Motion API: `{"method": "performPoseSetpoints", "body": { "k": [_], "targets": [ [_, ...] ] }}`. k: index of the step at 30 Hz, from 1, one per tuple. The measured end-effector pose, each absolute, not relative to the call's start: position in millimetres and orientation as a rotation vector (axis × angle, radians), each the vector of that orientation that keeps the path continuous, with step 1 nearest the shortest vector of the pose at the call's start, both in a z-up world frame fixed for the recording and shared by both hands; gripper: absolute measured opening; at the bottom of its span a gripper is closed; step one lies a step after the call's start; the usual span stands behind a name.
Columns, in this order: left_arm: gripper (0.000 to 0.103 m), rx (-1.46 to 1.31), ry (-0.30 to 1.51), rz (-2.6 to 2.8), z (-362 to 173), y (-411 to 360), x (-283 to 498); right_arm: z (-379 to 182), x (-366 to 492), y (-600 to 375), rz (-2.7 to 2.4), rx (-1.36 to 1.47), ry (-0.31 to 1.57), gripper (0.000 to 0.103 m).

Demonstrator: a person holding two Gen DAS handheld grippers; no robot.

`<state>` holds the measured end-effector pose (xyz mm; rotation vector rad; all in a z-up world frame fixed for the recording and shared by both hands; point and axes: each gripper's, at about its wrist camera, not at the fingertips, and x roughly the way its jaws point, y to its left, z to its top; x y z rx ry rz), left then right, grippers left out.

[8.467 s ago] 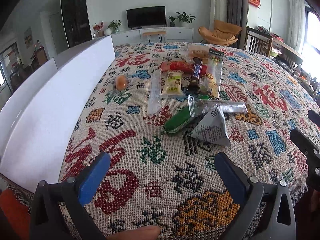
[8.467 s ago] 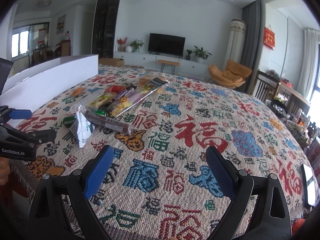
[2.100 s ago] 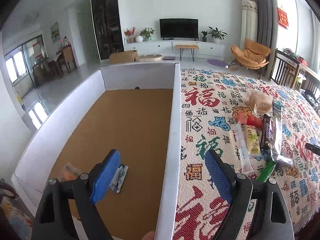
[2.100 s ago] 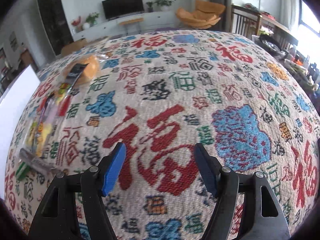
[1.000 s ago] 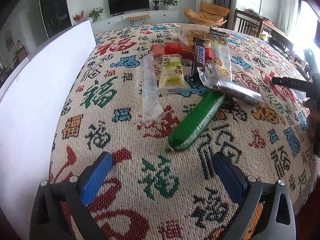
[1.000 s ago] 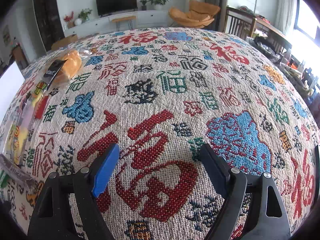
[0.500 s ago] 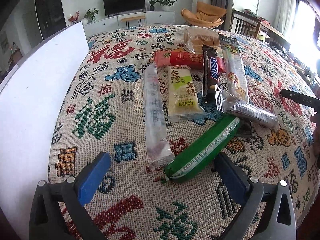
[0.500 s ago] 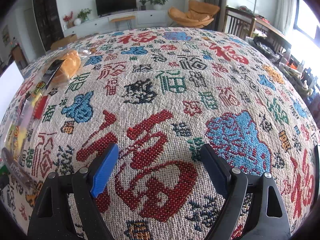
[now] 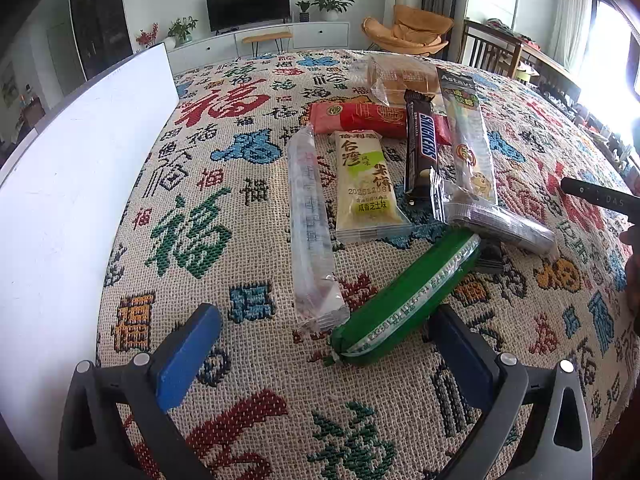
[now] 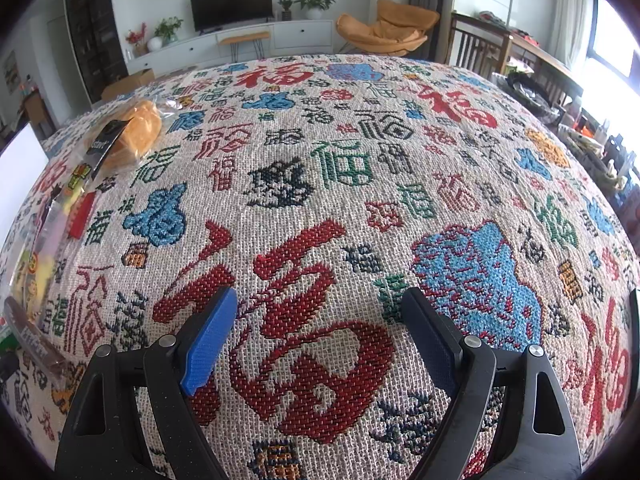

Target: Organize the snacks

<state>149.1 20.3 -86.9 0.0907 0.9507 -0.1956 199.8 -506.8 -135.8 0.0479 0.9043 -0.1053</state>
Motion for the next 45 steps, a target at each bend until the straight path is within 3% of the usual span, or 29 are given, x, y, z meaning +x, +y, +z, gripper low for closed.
{"method": "performPoseSetpoints", "body": {
  "k": [45],
  "targets": [
    [0.103,0.089,0.951,-0.196,-86.9,20.0,148.8,-135.8,199.7,-506.9,-0.105,0.049,0.907,0.088]
  ]
}}
